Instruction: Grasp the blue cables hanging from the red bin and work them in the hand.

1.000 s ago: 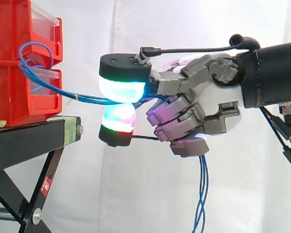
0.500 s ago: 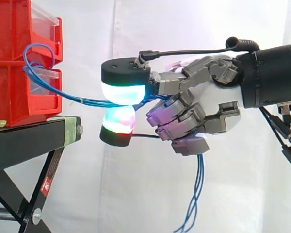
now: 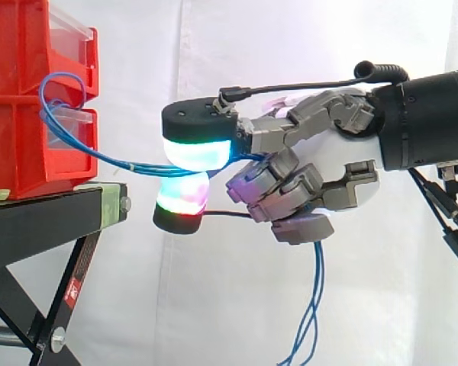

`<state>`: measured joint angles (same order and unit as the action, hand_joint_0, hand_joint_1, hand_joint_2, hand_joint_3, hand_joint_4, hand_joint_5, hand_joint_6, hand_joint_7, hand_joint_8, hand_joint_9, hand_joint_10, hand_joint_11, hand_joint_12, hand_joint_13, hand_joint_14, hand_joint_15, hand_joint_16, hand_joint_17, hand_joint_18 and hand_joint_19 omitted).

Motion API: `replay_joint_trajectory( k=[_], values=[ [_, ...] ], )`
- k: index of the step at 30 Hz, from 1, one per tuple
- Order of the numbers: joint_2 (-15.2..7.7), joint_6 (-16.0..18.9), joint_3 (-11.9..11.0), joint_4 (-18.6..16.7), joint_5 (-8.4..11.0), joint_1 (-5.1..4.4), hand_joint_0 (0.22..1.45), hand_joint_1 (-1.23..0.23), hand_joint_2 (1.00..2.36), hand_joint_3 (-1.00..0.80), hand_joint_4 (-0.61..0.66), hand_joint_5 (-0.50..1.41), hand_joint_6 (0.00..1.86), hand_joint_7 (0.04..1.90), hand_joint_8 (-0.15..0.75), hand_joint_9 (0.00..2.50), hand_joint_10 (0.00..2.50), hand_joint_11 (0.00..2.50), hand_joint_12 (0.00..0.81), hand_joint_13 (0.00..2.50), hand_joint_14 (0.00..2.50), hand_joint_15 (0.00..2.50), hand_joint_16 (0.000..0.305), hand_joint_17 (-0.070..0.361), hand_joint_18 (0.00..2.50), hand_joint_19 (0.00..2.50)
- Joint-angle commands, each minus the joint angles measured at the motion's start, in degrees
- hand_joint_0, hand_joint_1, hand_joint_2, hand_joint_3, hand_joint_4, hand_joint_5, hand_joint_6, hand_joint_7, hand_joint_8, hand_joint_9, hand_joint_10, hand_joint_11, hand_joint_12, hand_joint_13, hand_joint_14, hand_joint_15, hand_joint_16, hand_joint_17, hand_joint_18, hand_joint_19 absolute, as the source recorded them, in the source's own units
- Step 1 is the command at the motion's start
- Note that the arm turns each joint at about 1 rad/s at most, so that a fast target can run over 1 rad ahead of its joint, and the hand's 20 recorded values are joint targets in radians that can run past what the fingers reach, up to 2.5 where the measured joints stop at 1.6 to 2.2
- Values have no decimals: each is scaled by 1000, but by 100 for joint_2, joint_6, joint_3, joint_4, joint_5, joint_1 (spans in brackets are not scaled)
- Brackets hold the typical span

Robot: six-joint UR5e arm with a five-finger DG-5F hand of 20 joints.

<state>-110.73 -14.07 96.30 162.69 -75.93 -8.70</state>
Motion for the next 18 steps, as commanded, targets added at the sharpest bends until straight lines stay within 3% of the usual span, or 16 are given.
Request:
replay_joint_trajectory(
  k=[1,9,18],
  values=[
    [-1,-16,-6,0,0,0,844,-682,1015,-572,159,-212,660,1180,542,722,2500,2500,616,1148,2500,2190,53,119,1548,1085],
    [-1,-16,3,-18,0,0,834,-707,1007,-813,150,-222,625,1189,528,582,2500,2500,617,1070,2500,2206,54,121,1472,1129],
    [-1,-16,3,-35,0,0,847,-714,1006,-876,157,-215,624,1167,513,571,2500,2500,594,1047,2500,2151,50,111,1448,1144]
  ],
)
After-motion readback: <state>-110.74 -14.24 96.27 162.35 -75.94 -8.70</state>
